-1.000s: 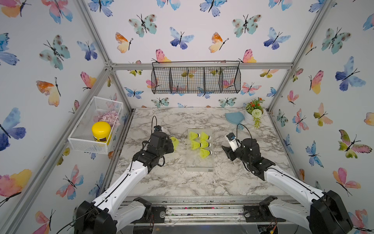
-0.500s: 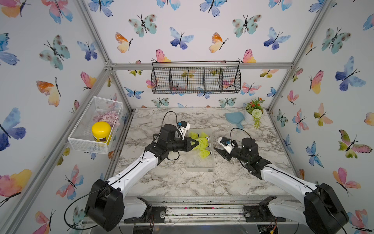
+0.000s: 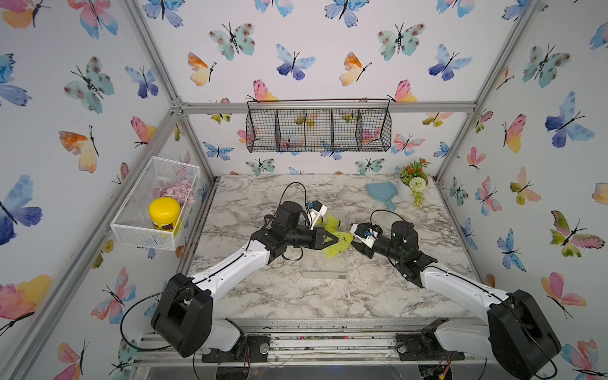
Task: Put the shuttlecocks into the storage box
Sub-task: Place the shuttlecock in the storage box.
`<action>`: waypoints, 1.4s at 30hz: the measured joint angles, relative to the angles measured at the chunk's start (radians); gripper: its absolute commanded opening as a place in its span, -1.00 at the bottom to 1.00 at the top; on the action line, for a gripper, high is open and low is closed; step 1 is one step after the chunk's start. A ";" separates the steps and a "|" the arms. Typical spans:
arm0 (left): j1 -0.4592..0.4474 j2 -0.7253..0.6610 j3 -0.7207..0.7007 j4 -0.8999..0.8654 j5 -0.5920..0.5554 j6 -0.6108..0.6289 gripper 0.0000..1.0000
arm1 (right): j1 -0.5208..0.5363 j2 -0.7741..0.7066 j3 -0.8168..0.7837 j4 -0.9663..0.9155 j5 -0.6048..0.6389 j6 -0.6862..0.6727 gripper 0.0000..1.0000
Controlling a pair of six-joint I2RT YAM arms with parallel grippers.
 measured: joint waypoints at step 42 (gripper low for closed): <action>-0.180 -0.137 0.077 -0.210 -0.427 0.352 -0.02 | 0.000 0.086 0.134 -0.210 -0.002 0.011 -0.44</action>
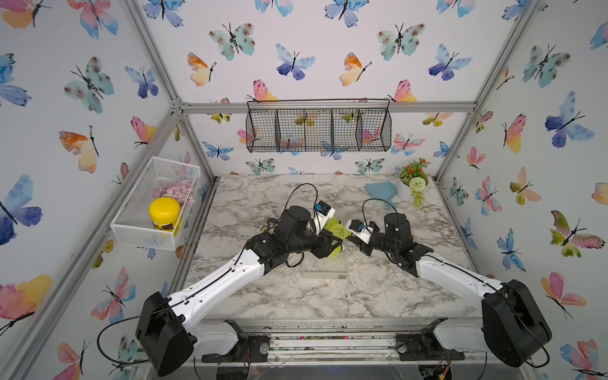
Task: Put the shuttlecocks into the storage box
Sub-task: Place the shuttlecock in the storage box.
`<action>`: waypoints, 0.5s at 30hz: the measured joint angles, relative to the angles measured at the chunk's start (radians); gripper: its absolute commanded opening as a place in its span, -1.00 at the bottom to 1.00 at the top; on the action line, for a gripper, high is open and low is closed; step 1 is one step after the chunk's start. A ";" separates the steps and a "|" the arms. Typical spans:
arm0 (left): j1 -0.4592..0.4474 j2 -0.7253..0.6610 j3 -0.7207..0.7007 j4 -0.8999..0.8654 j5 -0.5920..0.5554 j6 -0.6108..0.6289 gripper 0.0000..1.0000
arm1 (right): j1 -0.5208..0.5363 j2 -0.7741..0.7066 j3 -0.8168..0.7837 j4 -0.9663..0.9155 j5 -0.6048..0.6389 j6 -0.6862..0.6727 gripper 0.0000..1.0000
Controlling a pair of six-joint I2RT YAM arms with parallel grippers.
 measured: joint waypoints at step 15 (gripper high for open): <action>-0.047 0.112 0.033 0.026 -0.089 0.083 -0.24 | 0.000 0.003 0.003 -0.042 -0.010 0.004 -0.42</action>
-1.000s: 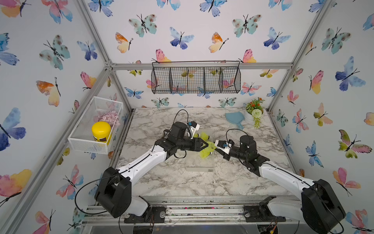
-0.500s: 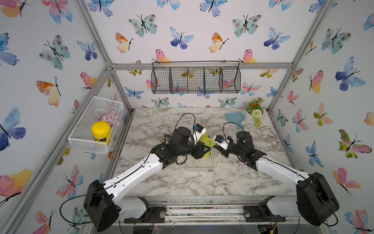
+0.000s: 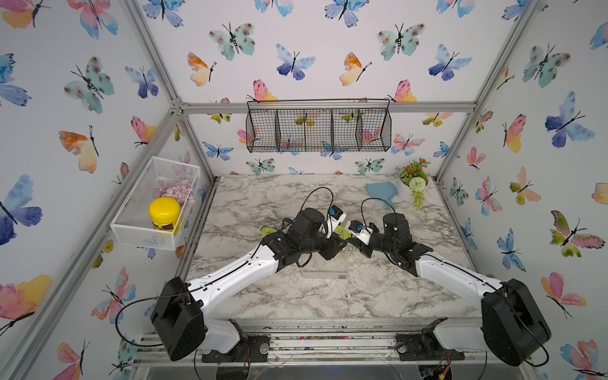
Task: Put the shuttlecocks into the storage box
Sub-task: Place the shuttlecock in the storage box.
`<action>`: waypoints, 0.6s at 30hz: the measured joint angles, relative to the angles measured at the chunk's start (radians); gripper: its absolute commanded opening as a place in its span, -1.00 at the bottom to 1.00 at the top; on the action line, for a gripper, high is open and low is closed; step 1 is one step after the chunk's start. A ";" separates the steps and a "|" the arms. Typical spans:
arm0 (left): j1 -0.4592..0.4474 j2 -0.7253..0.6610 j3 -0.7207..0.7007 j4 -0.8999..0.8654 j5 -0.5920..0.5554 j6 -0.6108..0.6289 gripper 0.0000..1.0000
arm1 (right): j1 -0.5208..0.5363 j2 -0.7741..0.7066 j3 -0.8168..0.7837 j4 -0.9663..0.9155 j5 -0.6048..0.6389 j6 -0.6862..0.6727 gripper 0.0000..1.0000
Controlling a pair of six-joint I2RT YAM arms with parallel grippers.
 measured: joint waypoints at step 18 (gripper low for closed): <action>0.001 0.040 -0.013 0.058 -0.074 -0.053 -1.00 | 0.000 0.000 0.000 -0.008 0.044 0.034 0.04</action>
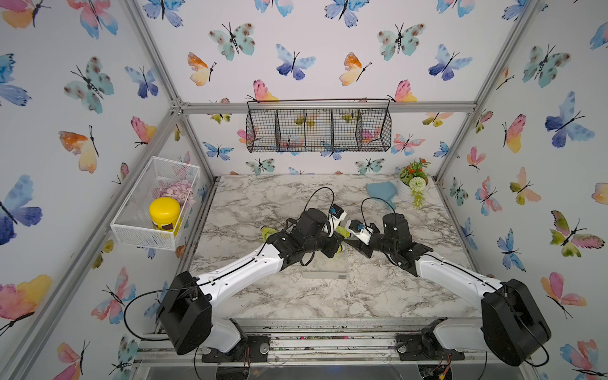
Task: Put the shuttlecocks into the storage box
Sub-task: Place the shuttlecock in the storage box.
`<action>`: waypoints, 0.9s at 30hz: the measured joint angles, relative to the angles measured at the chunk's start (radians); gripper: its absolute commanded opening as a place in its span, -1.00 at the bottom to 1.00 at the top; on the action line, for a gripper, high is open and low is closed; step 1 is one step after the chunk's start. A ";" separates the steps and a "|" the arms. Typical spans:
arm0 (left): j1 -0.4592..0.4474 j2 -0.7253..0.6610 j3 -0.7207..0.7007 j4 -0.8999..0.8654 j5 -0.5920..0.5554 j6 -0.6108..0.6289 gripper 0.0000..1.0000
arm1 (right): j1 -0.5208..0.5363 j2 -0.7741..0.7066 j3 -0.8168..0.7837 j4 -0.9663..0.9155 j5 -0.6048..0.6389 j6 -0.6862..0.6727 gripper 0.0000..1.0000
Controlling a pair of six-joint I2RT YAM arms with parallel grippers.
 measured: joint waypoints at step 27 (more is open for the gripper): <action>0.161 -0.080 -0.245 -0.028 0.017 -0.457 -1.00 | 0.000 -0.138 -0.090 0.051 0.355 0.150 0.12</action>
